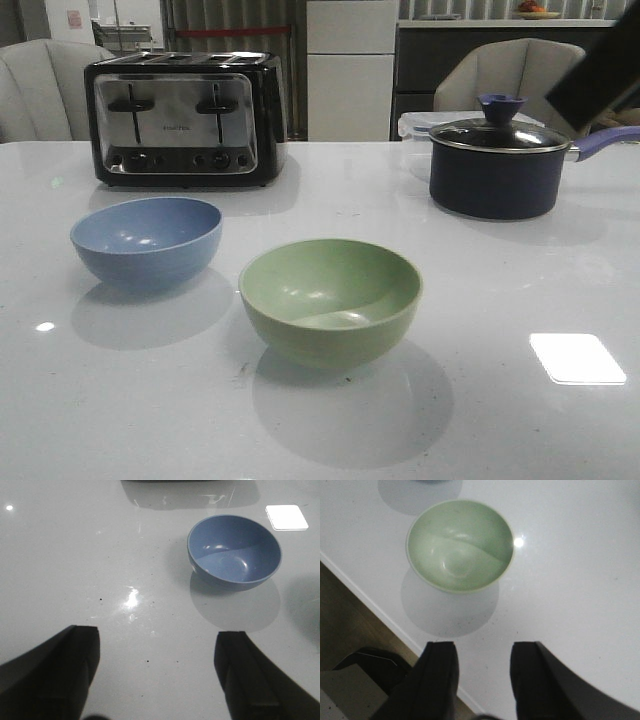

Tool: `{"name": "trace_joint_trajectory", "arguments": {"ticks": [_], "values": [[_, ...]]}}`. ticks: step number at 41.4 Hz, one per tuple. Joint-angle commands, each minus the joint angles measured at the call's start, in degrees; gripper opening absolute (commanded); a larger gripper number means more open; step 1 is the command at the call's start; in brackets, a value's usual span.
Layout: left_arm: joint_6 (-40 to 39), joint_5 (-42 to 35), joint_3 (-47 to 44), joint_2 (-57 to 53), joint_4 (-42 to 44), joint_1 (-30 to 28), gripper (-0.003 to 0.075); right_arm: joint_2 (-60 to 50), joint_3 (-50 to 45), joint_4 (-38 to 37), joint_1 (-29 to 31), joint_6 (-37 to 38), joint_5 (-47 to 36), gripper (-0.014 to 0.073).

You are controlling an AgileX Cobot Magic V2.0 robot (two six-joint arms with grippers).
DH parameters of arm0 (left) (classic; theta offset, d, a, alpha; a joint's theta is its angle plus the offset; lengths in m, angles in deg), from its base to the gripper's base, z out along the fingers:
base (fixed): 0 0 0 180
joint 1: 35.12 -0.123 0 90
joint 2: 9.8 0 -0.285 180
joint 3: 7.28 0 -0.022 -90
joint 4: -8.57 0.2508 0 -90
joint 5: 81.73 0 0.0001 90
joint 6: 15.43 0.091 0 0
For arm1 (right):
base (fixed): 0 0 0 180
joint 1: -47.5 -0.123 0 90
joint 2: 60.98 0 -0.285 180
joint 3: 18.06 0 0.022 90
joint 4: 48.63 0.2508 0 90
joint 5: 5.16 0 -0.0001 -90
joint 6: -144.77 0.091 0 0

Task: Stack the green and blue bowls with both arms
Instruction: 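Open the right gripper and lift it away from the green bowl, then lower the left gripper onto the rim of the light blue bowl and grasp it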

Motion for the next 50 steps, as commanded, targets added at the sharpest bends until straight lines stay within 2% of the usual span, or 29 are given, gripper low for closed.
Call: {"name": "trace_joint_trajectory", "arguments": {"ticks": [1,10,15,18,25,40,50], "values": [[0.09,-4.33,1.66,0.32,-0.75,0.37,0.0526,-4.07,-1.21,-0.25,0.11,-0.49,-2.61,0.0388],[3.07,-3.59,4.21,2.36,-0.75,3.75,0.0527,-6.09,-3.04,-0.25,0.11,-0.49,-0.75,0.0388],[3.07,-0.35,7.83,6.8,-0.75,4.43,0.0533,-6.04,-3.04,-0.25,0.11,-0.49,-0.74,0.0388],[3.07,2.43,10.32,11.11,-0.39,4.43,0.0545,-6.04,-3.04,-0.25,0.11,-0.49,-0.74,0.0388],[3.17,2.91,16.35,21.61,-0.55,4.43,0.065,-6.04,-3.04,-0.25,0.11,-0.49,-0.74,0.0388],[3.17,2.94,32.9,47.39,-6.94,4.43,0.0634,-6.04,-3.04,-0.25,0.11,-0.49,-0.74,0.0388],[3.17,2.01,41.48,59.81,-8.86,4.43,0.0634,-6.04,-3.04,-0.25,0.11,-0.49,-0.74,0.0388]]}}
